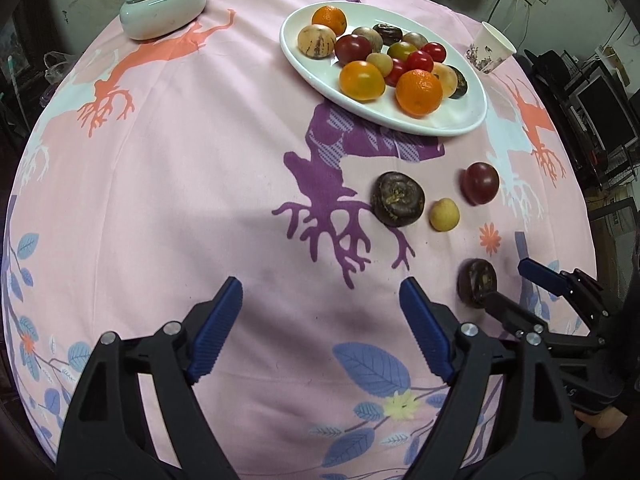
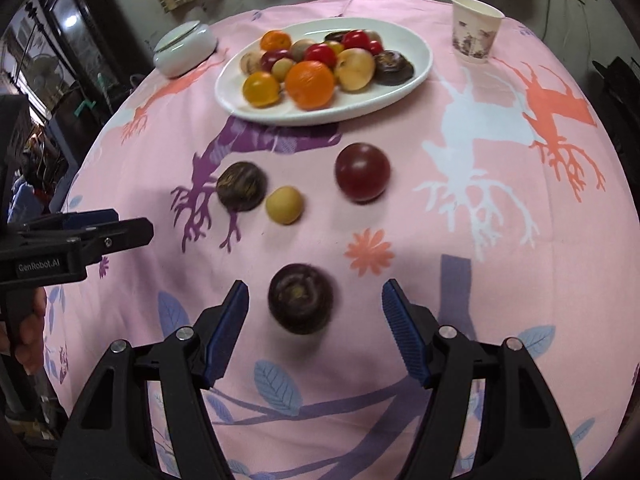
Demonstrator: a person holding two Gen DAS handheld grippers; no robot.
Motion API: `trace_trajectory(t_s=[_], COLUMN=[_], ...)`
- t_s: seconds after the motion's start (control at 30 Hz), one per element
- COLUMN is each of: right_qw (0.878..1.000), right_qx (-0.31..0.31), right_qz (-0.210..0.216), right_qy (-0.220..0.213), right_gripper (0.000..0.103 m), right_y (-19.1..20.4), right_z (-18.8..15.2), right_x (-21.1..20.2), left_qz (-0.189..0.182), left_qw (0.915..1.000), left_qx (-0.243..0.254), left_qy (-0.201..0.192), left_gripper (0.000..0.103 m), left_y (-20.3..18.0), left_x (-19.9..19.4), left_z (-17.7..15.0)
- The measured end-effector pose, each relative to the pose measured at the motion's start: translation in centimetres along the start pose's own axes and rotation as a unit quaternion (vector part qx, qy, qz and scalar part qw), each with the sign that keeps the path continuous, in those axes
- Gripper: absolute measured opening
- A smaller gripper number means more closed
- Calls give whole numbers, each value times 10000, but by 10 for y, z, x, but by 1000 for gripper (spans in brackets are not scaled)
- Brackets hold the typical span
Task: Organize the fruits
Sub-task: 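Grasp a mangosteen with the right gripper while the left grasps another mangosteen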
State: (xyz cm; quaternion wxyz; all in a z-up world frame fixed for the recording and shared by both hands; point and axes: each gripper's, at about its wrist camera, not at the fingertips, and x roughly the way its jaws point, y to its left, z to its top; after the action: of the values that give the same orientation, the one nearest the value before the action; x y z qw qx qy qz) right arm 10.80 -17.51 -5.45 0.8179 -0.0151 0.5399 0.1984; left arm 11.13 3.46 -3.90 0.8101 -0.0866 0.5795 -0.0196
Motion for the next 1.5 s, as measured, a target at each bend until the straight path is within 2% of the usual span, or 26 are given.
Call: trace_trajectory(t_s=[0.13,0.3,0.37,0.43,0.53,0.7,0.87,1.13,1.17,1.3,1.37,1.5], right_qw=[9997,9990,9982,9972,9977,9998,9995,9986,9985,9983,9982,9980], right_qx=[-201,-345,-442,-544,-519,-91,222,439,453,497,504,521], right_qz=[-111,-265,-362,-458,-394,-22,145,207,216,247,256,269], right_qy=[10,111,157,208,190,149,167,197,201,196,197,217], right_gripper=[70,62,49,43,42,42,42,42,42,42,42,42], right_y=[9,16,19,20,18,0,-17,-35,-36,-40,-42,-44], right_z=[-3,-3,-4,-5,-5,-3,-2,1,3,9,12,16], right_x=[5,17,22,27,27,16,8,10,10,13,15,18], left_qz=[-7,17,23,18,14,17,219,52,83,16,-59,23], left_qw=[10000,10000,9999,9999,9999,9999,9971,9911,9902,9902,9907,9888], left_qx=[-28,-62,-83,-103,-77,156,729,1333,1395,1392,1346,1489], left_qy=[-7,35,54,72,103,22,-81,-10,-7,132,187,123], left_gripper=[83,83,83,83,83,83,83,82,80,62,62,63], left_y=[2,4,5,5,2,-10,-33,-59,-61,-62,-61,-66], left_x=[-3,-3,-3,-2,2,10,25,47,50,65,70,73], left_z=[-4,-7,-8,-7,-4,8,22,36,37,43,46,47])
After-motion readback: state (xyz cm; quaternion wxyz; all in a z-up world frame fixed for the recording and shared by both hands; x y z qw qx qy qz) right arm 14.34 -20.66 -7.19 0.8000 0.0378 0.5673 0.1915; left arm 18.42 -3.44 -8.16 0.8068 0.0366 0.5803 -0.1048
